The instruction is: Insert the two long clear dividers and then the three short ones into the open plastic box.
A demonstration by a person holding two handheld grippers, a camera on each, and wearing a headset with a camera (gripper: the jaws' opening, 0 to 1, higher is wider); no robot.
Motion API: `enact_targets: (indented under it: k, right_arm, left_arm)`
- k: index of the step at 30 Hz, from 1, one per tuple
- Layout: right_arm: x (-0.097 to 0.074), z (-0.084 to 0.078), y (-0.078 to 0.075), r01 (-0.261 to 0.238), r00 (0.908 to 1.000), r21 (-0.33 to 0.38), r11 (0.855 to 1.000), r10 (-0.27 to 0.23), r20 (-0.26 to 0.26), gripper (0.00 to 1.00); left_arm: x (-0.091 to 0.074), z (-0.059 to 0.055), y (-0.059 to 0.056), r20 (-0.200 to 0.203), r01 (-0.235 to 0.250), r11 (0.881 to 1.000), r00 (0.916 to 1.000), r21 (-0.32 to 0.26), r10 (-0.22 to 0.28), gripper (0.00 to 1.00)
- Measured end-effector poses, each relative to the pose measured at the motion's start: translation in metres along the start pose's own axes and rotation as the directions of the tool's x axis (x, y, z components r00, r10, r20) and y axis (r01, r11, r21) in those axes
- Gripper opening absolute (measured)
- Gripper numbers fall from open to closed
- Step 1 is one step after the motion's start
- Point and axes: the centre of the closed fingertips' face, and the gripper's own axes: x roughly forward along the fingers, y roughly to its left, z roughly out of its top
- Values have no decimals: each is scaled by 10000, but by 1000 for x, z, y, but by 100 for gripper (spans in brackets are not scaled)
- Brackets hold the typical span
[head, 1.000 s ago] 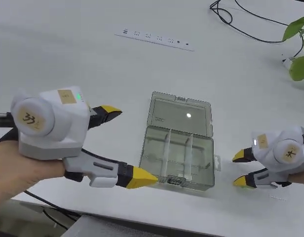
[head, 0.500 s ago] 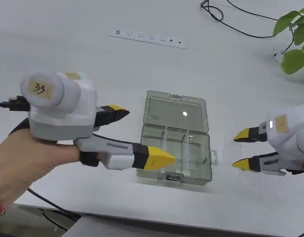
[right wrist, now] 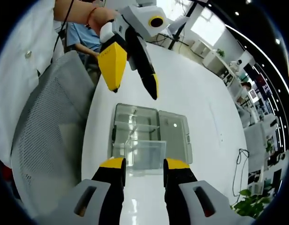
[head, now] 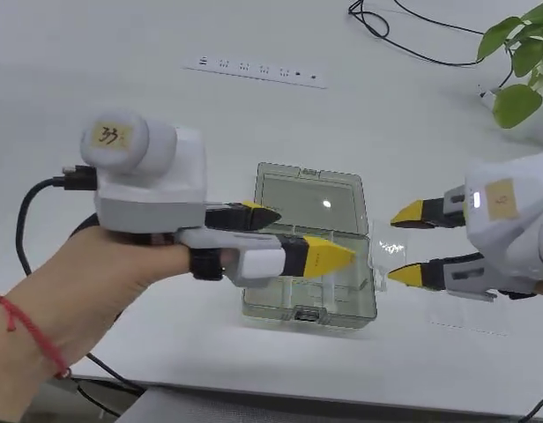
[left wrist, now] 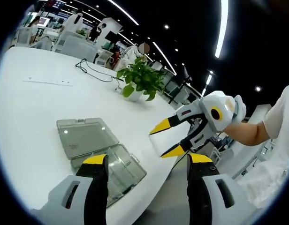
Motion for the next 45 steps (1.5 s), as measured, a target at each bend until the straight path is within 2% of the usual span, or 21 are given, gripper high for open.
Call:
enact_targets:
  k: [6,14,17,22,36,45]
  right_arm:
    - [-3,13,0,153,9999,-254,9996,-154,-19,33]
    - [-7,32,4,160,9997,-398,9991,-153,176,33]
    - [-8,33,3,219,9997,-521,9984,-213,125,33]
    - [-8,35,4,241,9997,-553,9982,-235,107,33]
    - [-7,34,3,204,9998,-536,9984,-203,16,33]
    - [-7,34,1,244,9997,-606,9979,-248,-61,33]
  left_arm:
    - [9,-3,-8,32,347,9965,9994,-758,-346,55]
    - [18,-10,-17,-85,743,9892,9971,-1263,-760,34]
    - [21,-11,-20,-98,867,9868,9960,-1367,-889,26]
    - [25,-15,-23,-303,1003,9848,9940,-1415,-1056,19]
    - [30,-14,-24,-450,1200,9824,9908,-1433,-1276,2]
    - [32,-13,-23,-486,1223,9826,9903,-1399,-1301,0]
